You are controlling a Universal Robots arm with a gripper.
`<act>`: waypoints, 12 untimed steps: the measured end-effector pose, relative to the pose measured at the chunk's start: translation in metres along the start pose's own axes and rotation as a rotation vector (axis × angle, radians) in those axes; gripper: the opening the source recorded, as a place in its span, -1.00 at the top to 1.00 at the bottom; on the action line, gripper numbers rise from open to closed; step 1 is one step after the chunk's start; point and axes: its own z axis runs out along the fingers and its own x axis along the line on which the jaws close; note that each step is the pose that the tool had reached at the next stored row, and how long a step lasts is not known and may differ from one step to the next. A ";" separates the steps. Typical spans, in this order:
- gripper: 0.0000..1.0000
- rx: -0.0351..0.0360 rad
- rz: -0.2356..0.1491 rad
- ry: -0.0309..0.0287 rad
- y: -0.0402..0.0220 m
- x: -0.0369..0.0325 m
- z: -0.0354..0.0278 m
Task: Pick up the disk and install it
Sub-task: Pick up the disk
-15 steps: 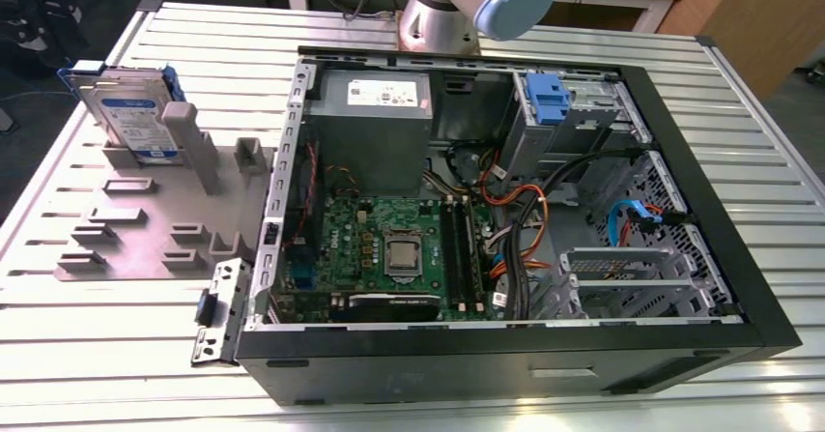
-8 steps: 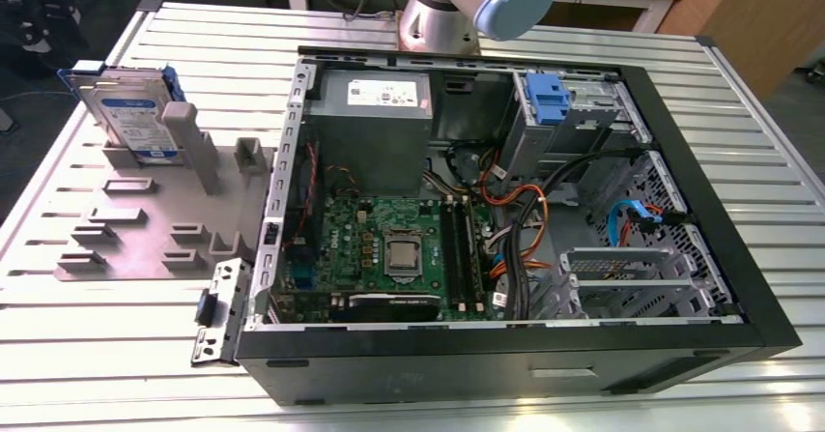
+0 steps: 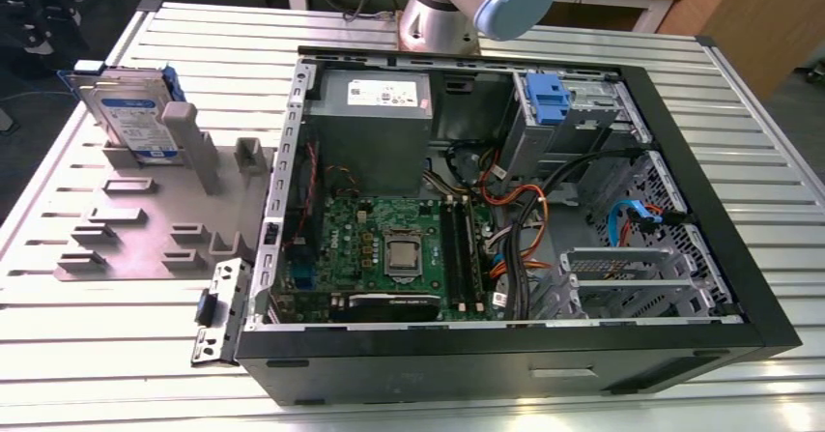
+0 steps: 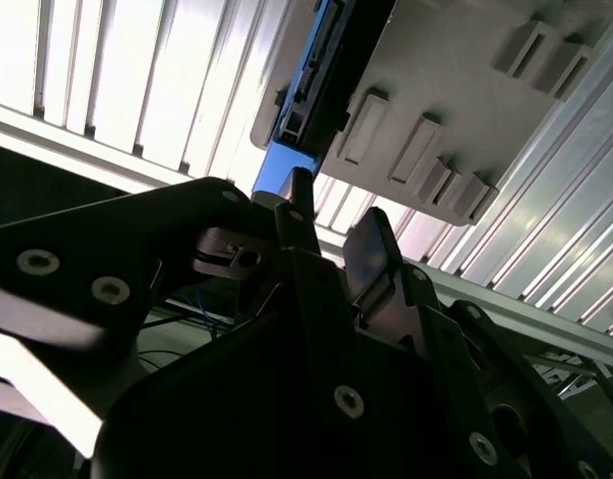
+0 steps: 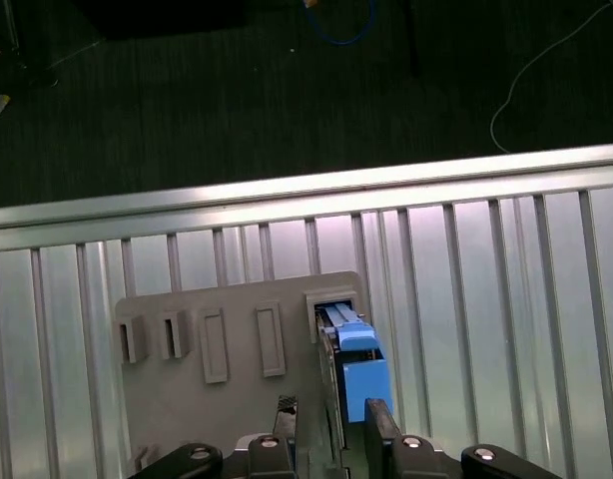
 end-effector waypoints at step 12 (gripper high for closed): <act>0.06 0.0000 0.000 0.0000 0.0000 0.0000 0.0002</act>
